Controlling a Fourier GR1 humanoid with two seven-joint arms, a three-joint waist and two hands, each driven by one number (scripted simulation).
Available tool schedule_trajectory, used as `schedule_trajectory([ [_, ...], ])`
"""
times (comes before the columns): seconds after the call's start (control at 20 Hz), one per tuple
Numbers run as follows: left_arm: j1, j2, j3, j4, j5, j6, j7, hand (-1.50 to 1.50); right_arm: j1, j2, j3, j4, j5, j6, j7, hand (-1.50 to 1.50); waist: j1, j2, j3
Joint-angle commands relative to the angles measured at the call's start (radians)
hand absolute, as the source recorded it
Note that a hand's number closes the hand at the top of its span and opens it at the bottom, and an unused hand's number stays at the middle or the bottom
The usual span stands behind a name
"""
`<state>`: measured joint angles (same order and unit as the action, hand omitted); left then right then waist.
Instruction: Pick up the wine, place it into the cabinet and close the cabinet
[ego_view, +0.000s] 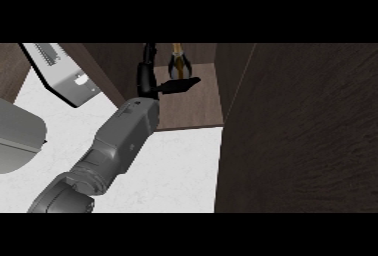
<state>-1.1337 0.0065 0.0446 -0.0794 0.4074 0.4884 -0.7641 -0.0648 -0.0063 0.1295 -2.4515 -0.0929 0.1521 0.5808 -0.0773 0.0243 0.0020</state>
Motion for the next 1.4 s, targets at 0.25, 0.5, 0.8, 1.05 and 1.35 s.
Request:
schedule_trajectory([
  [0.25,0.065,-0.003,0.028,-0.014,0.009,-0.024,-0.077,-1.50,0.021,-0.011,-0.015,-0.028,-0.048,0.015,0.008,-1.50,0.006,0.003,-0.003],
  [0.5,0.037,-0.004,0.029,-0.016,0.000,-0.038,-0.069,-1.50,0.002,-0.006,-0.022,0.018,-0.034,0.027,-0.044,-1.50,0.005,0.006,-0.003],
  [0.8,0.052,0.037,0.029,-0.017,-0.007,-0.150,-0.074,-1.50,-0.011,0.003,-0.013,-0.004,-0.038,0.009,-0.005,-1.50,0.003,0.007,-0.004],
  [1.05,0.081,0.003,0.023,-0.011,-0.012,-0.166,-0.097,-1.50,0.043,0.006,0.030,-0.050,-0.026,0.006,0.005,-1.50,0.010,-0.001,-0.003],
  [1.35,0.099,-0.007,0.024,-0.018,0.015,-0.209,-0.113,-1.50,-0.049,0.002,0.010,-0.033,-0.024,-0.032,0.059,-1.50,0.013,-0.005,-0.004],
])
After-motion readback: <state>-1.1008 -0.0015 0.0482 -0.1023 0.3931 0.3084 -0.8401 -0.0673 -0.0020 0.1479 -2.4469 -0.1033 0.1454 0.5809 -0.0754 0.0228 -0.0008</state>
